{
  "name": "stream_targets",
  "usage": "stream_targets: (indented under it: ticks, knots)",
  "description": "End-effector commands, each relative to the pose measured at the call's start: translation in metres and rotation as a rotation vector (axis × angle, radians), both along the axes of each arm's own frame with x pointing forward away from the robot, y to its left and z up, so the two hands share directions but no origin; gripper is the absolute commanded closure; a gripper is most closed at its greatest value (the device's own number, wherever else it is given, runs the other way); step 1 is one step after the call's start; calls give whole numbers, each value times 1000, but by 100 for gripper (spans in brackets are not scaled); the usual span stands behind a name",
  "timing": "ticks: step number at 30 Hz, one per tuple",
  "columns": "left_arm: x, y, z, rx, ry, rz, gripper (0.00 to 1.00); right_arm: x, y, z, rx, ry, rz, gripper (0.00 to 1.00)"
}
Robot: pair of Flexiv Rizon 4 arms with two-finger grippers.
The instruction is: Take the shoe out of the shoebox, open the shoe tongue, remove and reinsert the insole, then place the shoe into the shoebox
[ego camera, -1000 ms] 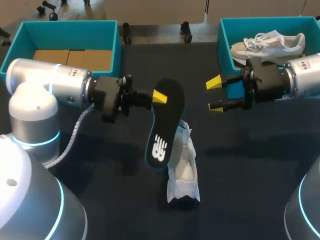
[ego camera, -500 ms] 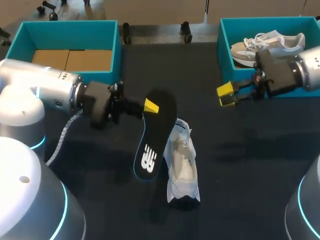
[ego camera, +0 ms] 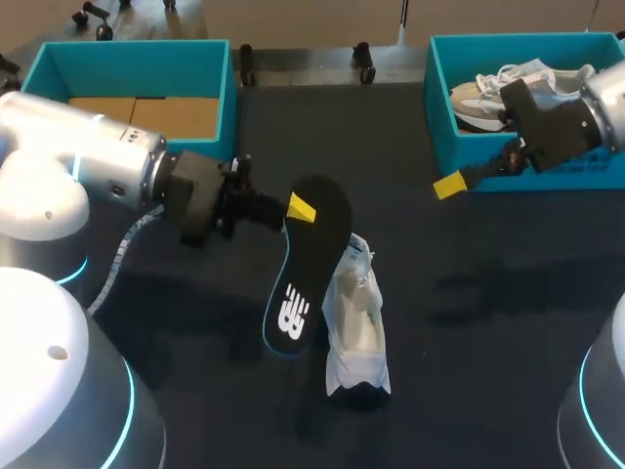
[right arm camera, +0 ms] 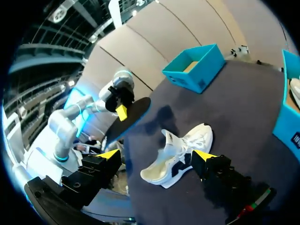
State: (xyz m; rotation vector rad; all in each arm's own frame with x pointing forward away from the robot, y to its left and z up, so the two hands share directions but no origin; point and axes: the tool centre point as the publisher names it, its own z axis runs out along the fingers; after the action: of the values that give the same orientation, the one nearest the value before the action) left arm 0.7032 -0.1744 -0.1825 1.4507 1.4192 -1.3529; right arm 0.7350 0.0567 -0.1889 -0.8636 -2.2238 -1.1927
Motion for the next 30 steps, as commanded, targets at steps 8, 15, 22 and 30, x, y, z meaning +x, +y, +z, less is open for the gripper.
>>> stream_targets:
  ticks: [8,15,22,30]
  knots:
    - [-32,3,11,8,87,-29,100,-20,-21,-7,-275,-307,76,0]
    - [-32,3,11,8,87,-29,100,-20,-21,-7,-275,-307,76,0]
    - [-36,-1,13,-3,117,-22,100,-8,-4,-1,-560,-406,274,0]
    - [-51,-4,7,-28,286,26,100,-18,-5,-32,-640,-488,348,0]
